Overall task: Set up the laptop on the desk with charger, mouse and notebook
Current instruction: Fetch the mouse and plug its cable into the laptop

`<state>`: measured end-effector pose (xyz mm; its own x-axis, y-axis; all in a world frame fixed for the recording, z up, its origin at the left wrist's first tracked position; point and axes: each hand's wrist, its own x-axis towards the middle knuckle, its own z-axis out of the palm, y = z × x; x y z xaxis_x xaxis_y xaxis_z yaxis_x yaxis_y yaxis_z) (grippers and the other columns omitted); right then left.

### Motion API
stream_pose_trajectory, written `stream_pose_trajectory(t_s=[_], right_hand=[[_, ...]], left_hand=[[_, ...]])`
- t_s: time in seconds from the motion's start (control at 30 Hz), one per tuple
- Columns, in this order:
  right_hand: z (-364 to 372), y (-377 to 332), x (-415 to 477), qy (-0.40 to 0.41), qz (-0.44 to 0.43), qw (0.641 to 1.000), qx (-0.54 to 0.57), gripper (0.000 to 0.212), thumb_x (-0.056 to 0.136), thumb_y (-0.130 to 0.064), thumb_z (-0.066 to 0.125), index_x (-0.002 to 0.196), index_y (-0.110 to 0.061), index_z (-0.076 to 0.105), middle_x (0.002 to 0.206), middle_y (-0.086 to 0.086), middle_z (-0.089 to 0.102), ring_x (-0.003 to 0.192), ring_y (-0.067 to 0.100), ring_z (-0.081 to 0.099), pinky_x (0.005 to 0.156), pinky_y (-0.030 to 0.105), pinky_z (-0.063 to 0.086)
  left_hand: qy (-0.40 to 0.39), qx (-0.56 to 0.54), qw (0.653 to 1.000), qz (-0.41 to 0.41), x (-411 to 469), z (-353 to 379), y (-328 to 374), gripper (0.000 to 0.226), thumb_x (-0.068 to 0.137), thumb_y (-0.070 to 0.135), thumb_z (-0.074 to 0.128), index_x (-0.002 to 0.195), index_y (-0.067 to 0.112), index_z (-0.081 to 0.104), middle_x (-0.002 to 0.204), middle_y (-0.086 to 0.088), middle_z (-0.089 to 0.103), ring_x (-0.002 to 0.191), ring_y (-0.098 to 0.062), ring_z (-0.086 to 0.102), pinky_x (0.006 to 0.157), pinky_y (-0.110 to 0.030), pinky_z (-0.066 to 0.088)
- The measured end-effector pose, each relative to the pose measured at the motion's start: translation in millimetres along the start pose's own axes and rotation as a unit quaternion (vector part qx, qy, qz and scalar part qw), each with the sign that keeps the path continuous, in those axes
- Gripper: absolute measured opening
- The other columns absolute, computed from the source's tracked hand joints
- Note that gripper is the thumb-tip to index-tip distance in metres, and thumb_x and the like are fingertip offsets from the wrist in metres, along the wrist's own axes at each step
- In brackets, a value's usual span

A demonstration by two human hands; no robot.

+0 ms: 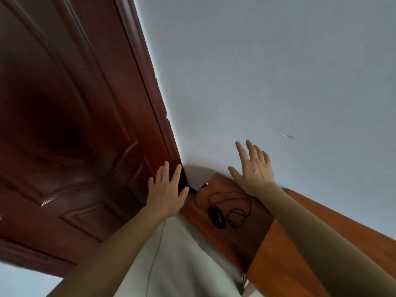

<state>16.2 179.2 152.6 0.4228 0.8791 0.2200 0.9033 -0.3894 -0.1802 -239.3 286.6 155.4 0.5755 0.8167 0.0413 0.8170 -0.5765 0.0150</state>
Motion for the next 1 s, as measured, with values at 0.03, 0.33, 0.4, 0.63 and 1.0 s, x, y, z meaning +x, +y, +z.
stream_pose_trajectory(t_s=[0.03,0.33,0.4,0.63,1.0], right_hand=[[8.3,0.5,5.0,-0.016,0.009,1.0,-0.001,0.082,0.098,-0.061,0.038,0.161,-0.024,0.001,0.167,0.015,0.011,0.153,0.035,0.016,0.124,0.049,0.015],[78.8,12.6,45.6,-0.089,0.152,0.984,0.004,0.083,0.097,-0.053,0.049,0.161,-0.022,0.006,0.166,0.015,0.014,0.15,0.033,0.02,0.121,0.046,0.021],[86.0,14.3,47.8,-0.111,0.186,0.976,0.01,0.083,0.098,-0.051,0.05,0.161,-0.022,0.005,0.165,0.016,0.014,0.15,0.034,0.021,0.119,0.046,0.024],[131.9,-16.5,45.6,-0.175,0.335,0.925,0.033,0.084,0.095,-0.046,0.057,0.161,-0.024,0.008,0.164,0.012,0.019,0.147,0.033,0.029,0.113,0.046,0.036],[280.2,-75.1,4.8,-0.226,0.417,0.869,0.14,0.088,0.092,-0.049,0.059,0.161,-0.026,0.009,0.167,0.01,0.011,0.151,0.031,0.019,0.117,0.046,0.029]], left_hand=[[-0.016,0.001,1.0,0.005,11.9,6.3,-3.0,0.076,0.098,0.058,0.035,0.158,0.025,0.001,0.165,-0.016,-0.001,0.151,-0.033,0.005,0.118,-0.055,0.02],[-0.135,0.01,0.983,0.125,134.3,79.8,-26.7,0.078,0.098,0.055,0.04,0.158,0.023,0.002,0.164,-0.018,-0.003,0.15,-0.034,0.006,0.117,-0.053,0.024],[-0.183,0.009,0.969,0.165,153.2,95.0,-32.3,0.079,0.098,0.054,0.044,0.158,0.024,0.003,0.164,-0.017,-0.005,0.15,-0.034,0.006,0.117,-0.051,0.026],[-0.287,-0.009,0.912,0.294,233.3,155.2,-66.4,0.071,0.097,0.051,0.048,0.156,0.024,0.02,0.164,-0.007,0.011,0.148,-0.029,0.021,0.113,-0.046,0.035],[-0.333,-0.107,0.901,0.258,262.1,278.4,-81.6,0.054,0.102,0.03,0.046,0.152,0.014,0.031,0.152,-0.007,0.036,0.129,-0.026,0.049,0.096,-0.04,0.046]])
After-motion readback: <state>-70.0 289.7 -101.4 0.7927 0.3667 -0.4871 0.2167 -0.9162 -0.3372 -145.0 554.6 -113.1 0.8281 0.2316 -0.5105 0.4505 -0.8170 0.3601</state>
